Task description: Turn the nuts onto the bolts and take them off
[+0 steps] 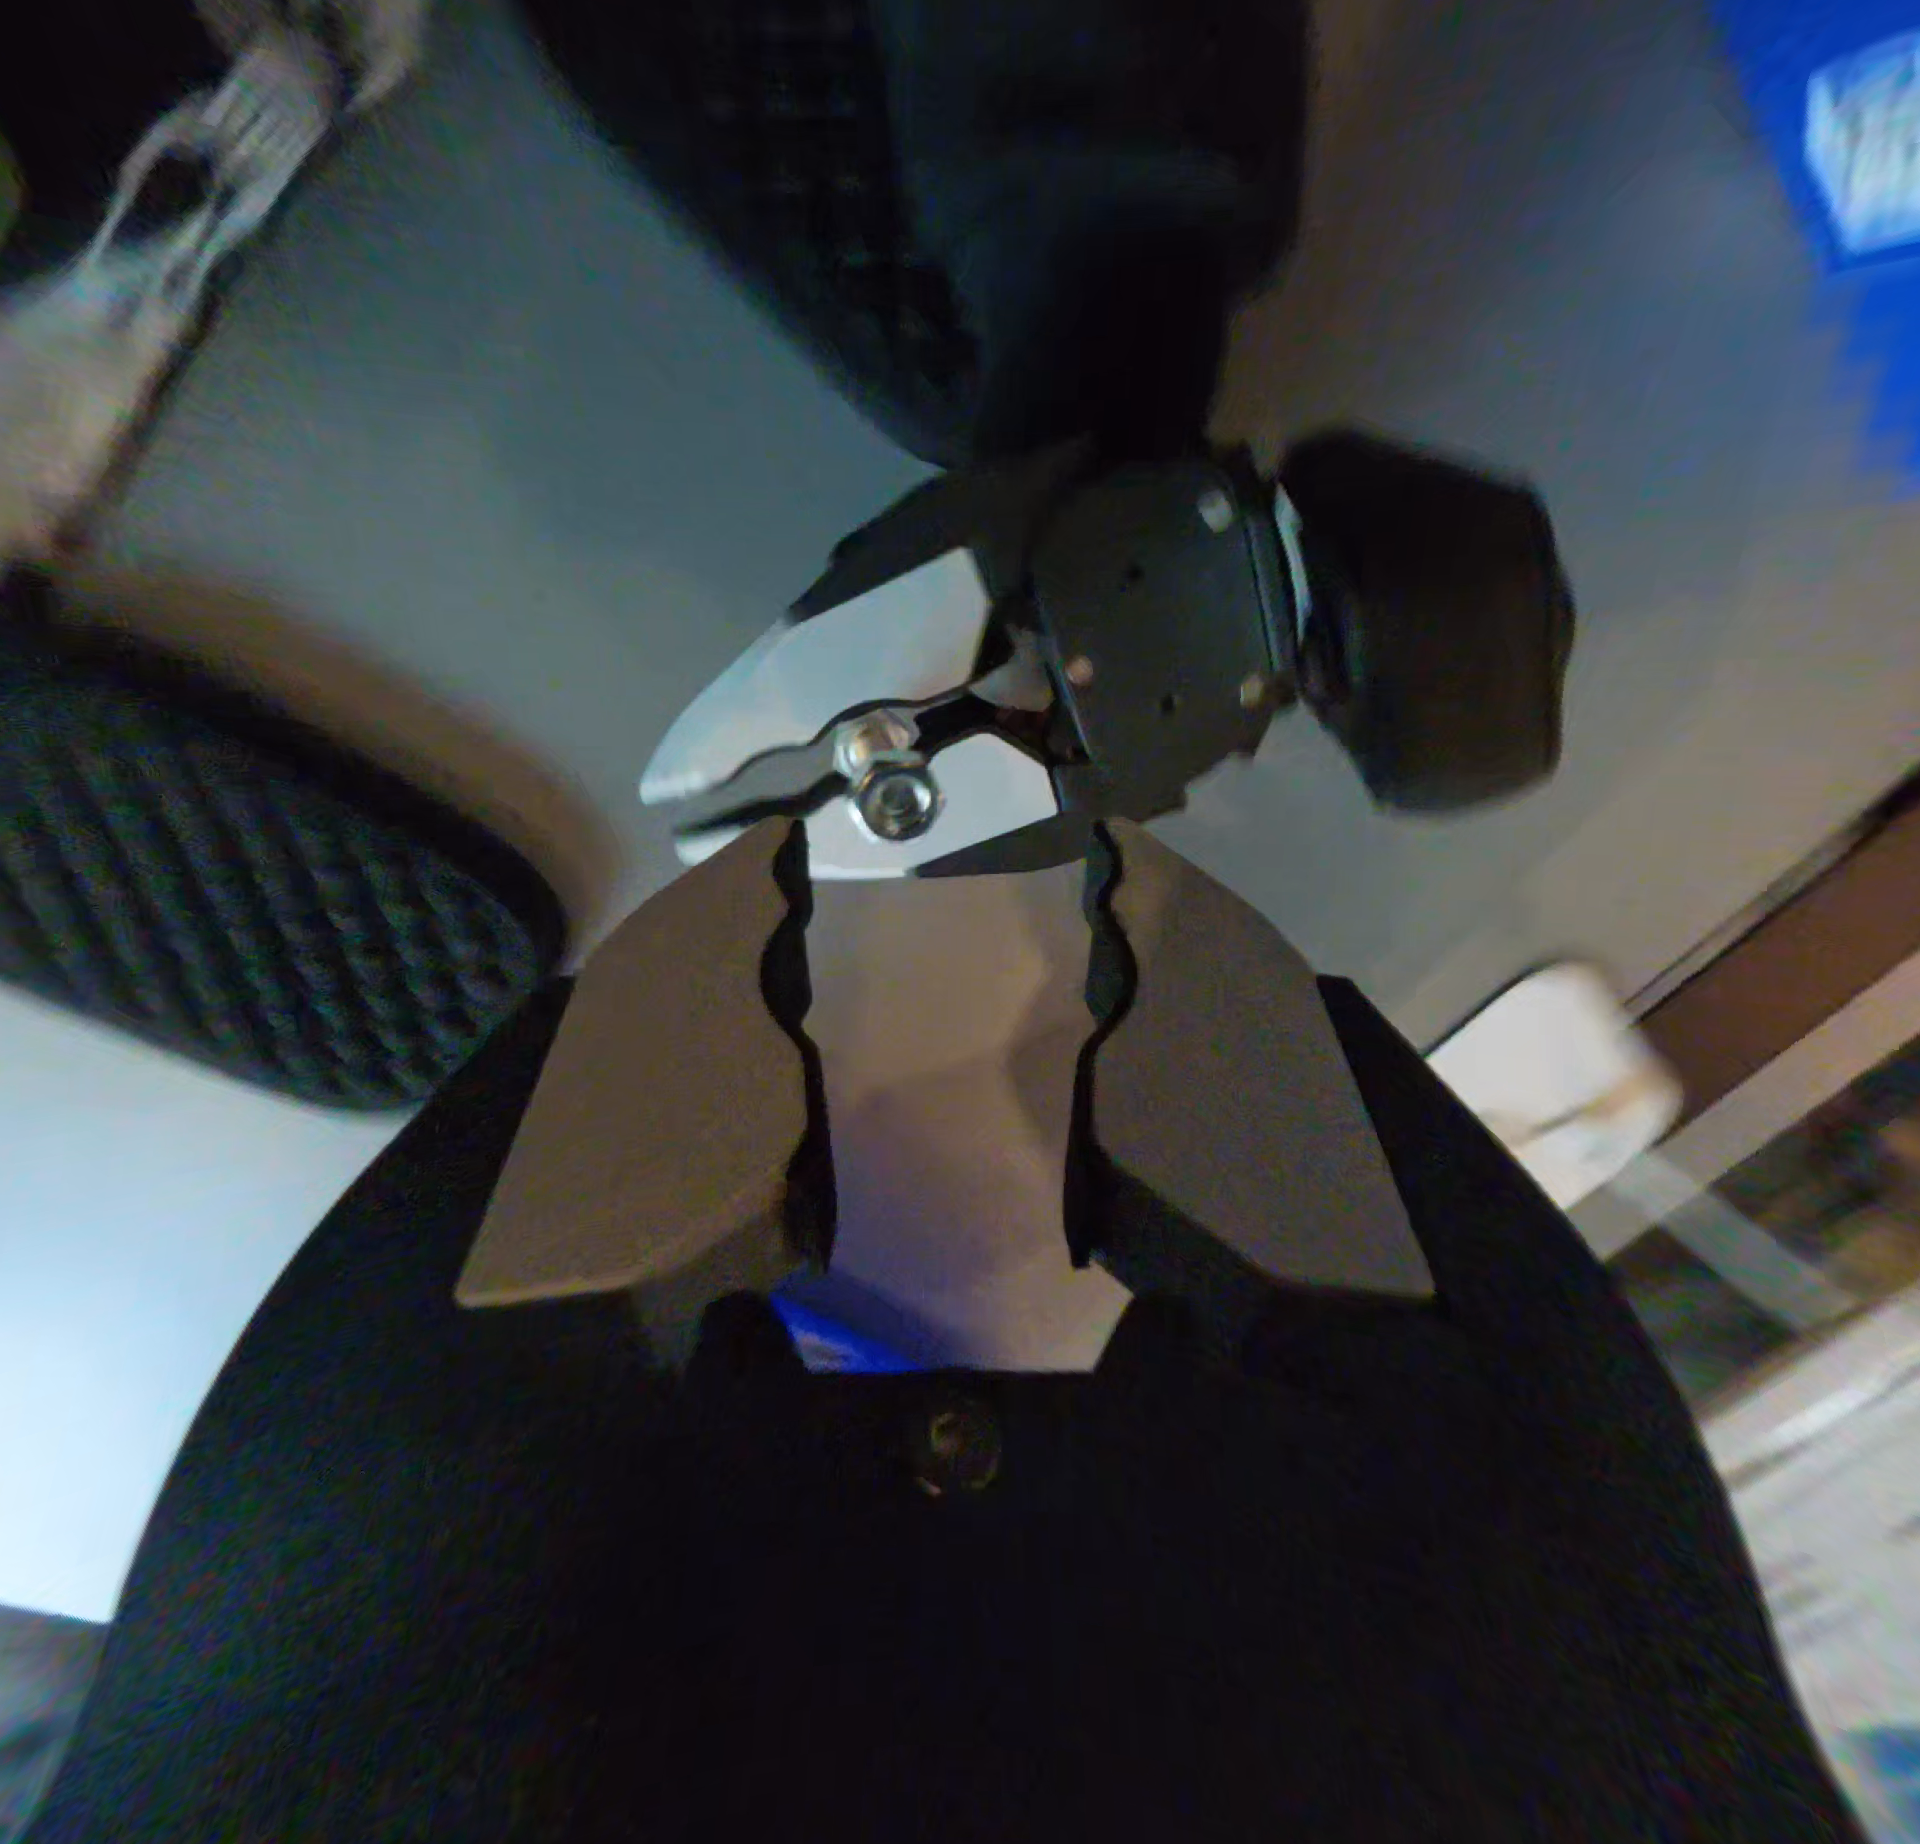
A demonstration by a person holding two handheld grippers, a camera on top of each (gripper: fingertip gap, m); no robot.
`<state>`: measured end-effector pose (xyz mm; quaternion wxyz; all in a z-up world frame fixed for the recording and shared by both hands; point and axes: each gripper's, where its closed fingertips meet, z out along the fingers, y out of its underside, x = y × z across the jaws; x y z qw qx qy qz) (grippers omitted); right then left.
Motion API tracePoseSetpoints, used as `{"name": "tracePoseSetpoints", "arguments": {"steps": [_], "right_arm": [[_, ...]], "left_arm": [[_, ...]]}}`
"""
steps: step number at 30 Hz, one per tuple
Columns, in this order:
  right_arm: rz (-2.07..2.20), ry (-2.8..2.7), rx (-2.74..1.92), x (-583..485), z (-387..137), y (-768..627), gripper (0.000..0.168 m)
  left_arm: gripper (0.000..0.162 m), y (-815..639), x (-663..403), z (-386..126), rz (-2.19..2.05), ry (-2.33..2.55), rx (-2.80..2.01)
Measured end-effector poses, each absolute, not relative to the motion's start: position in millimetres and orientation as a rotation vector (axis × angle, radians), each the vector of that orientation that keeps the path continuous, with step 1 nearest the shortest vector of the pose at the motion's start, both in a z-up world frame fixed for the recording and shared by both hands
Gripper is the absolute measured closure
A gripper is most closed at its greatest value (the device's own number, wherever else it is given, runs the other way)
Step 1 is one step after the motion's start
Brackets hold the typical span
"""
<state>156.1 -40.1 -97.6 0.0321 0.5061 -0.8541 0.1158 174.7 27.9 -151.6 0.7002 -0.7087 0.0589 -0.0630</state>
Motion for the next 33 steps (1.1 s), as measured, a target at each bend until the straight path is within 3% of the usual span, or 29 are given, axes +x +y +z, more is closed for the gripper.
{"name": "tracePoseSetpoints", "arguments": {"steps": [4,8,17,22,33], "right_arm": [[0.311,-2.212,2.179,162,-95,-33,0.13],[0.206,-2.144,2.355,165,-107,-34,0.129],[0.222,-2.192,2.342,164,-116,-33,0.15],[0.262,-2.469,2.013,162,-116,-34,0.15],[0.309,-3.061,0.699,160,-117,-31,0.15]], "left_arm": [[0.152,28,176,-152,-0.146,0.142,-1.581],[0.152,28,176,-152,-0.151,0.143,-1.581],[0.152,28,176,-152,-0.15,0.142,-1.582],[0.152,27,175,-151,-0.149,0.133,-1.575],[0.152,28,174,-152,-0.137,0.128,-1.584]]}}
